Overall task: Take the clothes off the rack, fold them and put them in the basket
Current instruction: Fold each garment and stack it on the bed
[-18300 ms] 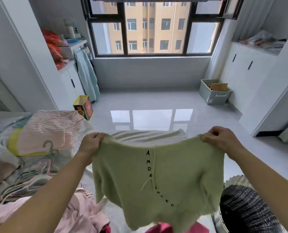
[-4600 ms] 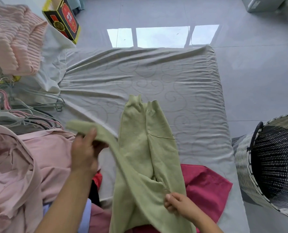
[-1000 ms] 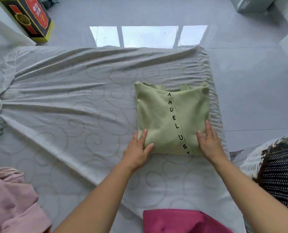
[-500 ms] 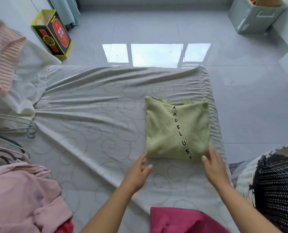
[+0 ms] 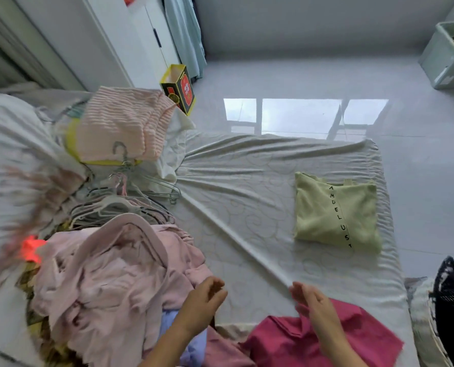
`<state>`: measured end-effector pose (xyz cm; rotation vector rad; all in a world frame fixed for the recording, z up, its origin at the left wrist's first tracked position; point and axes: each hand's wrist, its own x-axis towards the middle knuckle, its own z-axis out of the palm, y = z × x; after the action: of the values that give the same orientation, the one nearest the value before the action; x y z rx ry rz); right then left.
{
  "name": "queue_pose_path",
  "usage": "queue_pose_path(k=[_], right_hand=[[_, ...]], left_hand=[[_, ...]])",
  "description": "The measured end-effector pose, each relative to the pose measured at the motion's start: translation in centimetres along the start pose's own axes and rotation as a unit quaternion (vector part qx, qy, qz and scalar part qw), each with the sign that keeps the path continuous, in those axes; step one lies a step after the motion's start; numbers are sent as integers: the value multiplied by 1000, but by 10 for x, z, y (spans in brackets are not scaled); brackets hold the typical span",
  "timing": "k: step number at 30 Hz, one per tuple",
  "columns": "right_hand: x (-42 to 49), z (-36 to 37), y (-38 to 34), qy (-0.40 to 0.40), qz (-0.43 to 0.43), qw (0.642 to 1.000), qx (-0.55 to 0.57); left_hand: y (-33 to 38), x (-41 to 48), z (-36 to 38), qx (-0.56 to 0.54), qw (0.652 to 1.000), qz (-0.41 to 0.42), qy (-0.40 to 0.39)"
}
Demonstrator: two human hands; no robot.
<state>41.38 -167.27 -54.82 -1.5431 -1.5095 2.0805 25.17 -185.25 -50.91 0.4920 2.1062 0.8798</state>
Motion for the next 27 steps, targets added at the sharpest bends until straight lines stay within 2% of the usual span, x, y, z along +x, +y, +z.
queue_pose_path(k=[3, 7, 10, 12, 14, 16, 19, 22, 25, 27], right_hand=[[-31, 52, -6, -37, 5, 999, -12], [-64, 130, -13, -21, 9, 1000, -7], [-79, 195, -11, -20, 37, 999, -5], [-86, 235, -8, -30, 53, 998, -9], [-91, 268, -4, -44, 59, 997, -29], [-99, 290, -3, -48, 81, 995, -7], [-104, 311, -2, -55, 125, 989, 51], [-99, 319, -2, -33, 120, 991, 45], [-99, 320, -19, -36, 91, 995, 14], [-97, 318, -35, -26, 63, 997, 33]], left_hand=[[-14, -24, -61, 41, 998, 43, 13], [-45, -41, -157, 68, 984, 105, 130], [-88, -29, -226, 86, 969, 71, 219], [-122, -12, -266, 155, 955, -2, 251], [-147, 1, -293, 185, 955, -73, 221], [-163, 12, -304, 163, 965, -99, 180], [-174, 26, -303, 152, 976, -103, 119], [-172, 30, -299, 232, 964, -79, 105], [-174, 31, -297, 186, 970, -86, 127], [-174, 33, -295, 152, 981, -75, 95]])
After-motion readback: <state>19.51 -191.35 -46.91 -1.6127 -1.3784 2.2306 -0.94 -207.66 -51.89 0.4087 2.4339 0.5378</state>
